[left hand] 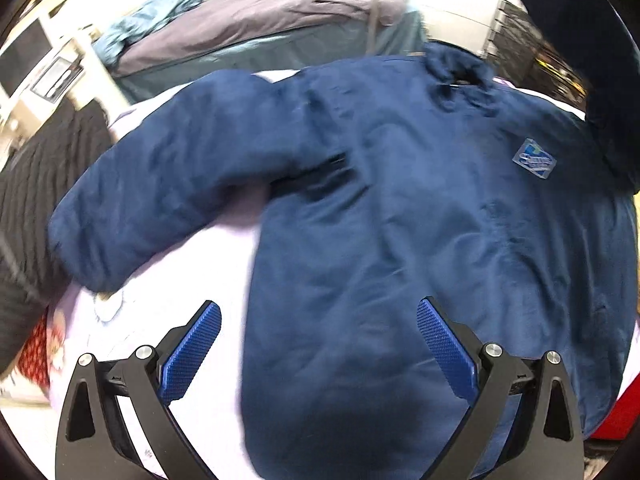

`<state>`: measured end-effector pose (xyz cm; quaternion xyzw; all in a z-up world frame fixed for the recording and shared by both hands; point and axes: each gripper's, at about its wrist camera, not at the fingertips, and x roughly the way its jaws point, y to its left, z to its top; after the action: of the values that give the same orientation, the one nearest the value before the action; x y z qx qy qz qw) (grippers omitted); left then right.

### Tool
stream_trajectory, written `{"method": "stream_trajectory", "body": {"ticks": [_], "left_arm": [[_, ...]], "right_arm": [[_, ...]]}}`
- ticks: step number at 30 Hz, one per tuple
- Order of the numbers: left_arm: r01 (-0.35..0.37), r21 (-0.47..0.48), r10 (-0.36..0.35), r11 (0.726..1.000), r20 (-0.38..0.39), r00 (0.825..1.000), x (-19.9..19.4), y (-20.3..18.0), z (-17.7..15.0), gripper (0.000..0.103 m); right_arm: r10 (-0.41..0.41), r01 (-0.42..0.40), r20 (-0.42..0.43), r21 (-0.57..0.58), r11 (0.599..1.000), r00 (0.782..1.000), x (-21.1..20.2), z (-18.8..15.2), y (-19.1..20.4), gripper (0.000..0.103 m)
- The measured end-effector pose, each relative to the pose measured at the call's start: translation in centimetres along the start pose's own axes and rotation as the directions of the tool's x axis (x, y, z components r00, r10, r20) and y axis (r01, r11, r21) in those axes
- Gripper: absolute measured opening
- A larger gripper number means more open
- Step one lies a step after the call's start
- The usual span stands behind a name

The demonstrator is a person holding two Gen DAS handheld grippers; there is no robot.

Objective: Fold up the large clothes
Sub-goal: 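Lay the held sleeve across the jacket body and open the right gripper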

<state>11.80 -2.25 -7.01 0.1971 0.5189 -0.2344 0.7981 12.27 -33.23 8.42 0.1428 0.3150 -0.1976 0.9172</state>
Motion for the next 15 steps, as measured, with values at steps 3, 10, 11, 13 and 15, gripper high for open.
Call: {"method": "stream_trajectory", "body": {"ticks": [3, 10, 11, 13, 15], "left_arm": [[-0.027, -0.039, 0.027, 0.999, -0.003, 1.0, -0.1, 2.8, -1.1, 0.096], [-0.077, -0.084, 0.072, 0.993, -0.06, 0.996, 0.8, 6.3, -3.7, 0.096], [-0.084, -0.084, 0.078, 0.993, -0.065, 0.995, 0.9, 6.4, -3.8, 0.096], [-0.089, -0.083, 0.084, 0.993, -0.068, 0.994, 1.1, 6.6, -3.9, 0.096], [-0.086, -0.076, 0.081, 0.993, -0.068, 0.994, 1.2, 6.5, -3.7, 0.096]], "right_arm": [[0.053, -0.058, -0.051, -0.082, 0.995, 0.997, 3.2, -1.1, 5.5, 0.009], [0.053, -0.106, -0.254, -0.2, 0.974, 0.966, 10.9, -8.7, 14.7, 0.009], [0.044, -0.104, -0.277, -0.205, 0.973, 0.96, 11.6, -9.8, 15.1, 0.009], [0.03, -0.108, -0.32, -0.227, 0.968, 0.947, 12.9, -11.9, 15.8, 0.016], [-0.01, -0.103, -0.372, -0.281, 0.954, 0.928, 14.4, -13.6, 16.4, 0.062]]}}
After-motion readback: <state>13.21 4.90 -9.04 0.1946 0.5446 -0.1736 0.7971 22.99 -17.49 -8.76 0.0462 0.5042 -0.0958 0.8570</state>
